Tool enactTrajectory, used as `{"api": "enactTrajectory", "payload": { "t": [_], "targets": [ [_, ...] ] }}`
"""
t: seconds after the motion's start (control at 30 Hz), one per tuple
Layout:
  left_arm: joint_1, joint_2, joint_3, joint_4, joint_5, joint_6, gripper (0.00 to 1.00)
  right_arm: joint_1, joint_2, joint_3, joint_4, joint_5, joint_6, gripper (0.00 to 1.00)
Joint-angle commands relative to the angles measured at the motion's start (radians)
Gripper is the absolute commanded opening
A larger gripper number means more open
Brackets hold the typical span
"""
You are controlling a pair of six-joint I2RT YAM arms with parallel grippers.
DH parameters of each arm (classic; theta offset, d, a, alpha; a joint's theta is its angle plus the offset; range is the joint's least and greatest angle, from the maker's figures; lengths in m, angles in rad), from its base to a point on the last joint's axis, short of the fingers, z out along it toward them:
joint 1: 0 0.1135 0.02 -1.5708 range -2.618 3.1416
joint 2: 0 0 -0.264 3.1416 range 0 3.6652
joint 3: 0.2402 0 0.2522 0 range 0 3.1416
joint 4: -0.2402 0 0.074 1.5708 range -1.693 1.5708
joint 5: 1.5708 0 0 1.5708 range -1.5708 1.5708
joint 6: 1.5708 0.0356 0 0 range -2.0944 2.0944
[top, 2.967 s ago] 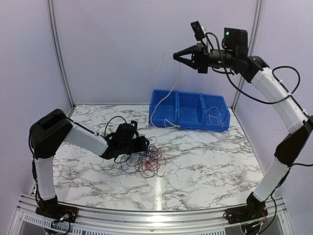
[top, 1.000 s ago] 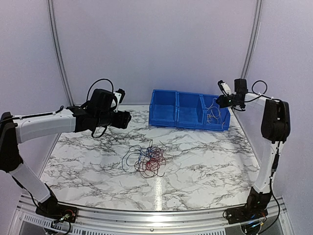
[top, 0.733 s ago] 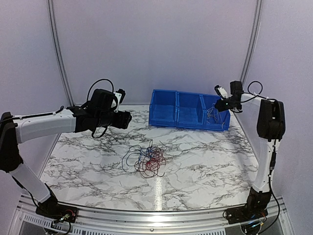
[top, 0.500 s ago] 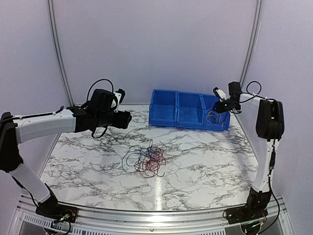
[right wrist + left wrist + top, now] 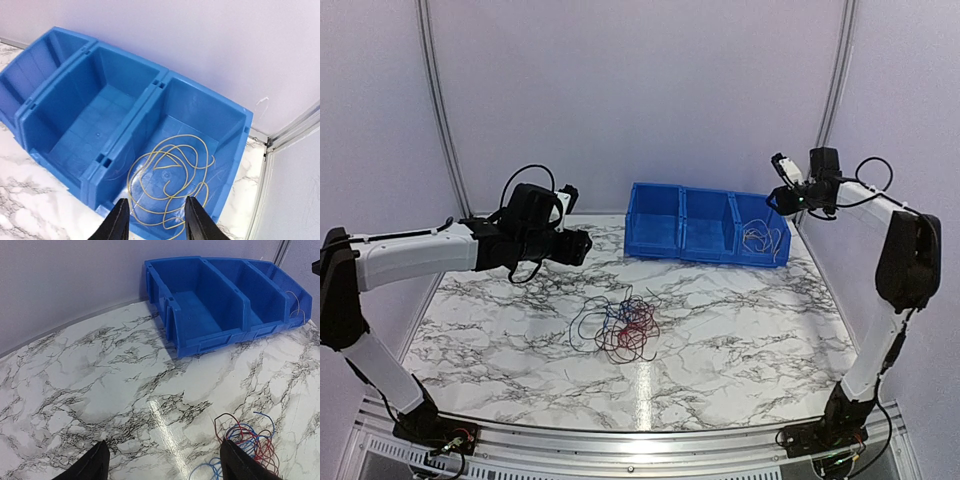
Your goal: Untangle the cables
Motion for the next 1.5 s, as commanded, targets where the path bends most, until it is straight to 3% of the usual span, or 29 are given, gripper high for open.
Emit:
{"api": "enactTrajectory", "payload": {
  "t": [0.0, 0.33, 0.57, 0.77, 0.97, 1.17, 1.47],
  "targets": [
    [0.003, 0.020, 0.017, -0.019, 0.033, -0.018, 0.79, 0.061, -0.121, -0.106, 0.055, -0.146, -0.020, 0.38],
    [0.002, 0.060, 0.041, -0.051, 0.084, -0.029, 0.78, 0.379, -0.219, -0.236, 0.003, -0.279, -0.201, 0.38],
    [0.003, 0.058, 0.051, -0.071, 0.050, -0.035, 0.78, 0.640, -0.167, -0.263, -0.086, -0.247, -0.366, 0.36],
    [0.006, 0.041, 0.050, -0.080, -0.015, -0.044, 0.79, 0.824, -0.143, -0.278, -0.137, -0.140, -0.476, 0.41],
    [0.010, 0.031, 0.051, -0.085, -0.029, -0.047, 0.79, 0.906, -0.123, -0.305, -0.185, -0.113, -0.531, 0.41],
    [0.011, 0.029, 0.052, -0.087, -0.034, -0.049, 0.79, 0.938, -0.090, -0.300, -0.134, -0.166, -0.433, 0.50],
    [0.011, 0.021, 0.051, -0.091, -0.054, -0.044, 0.79, 0.983, 0.072, -0.186, -0.086, -0.070, -0.285, 0.53]
  ]
}}
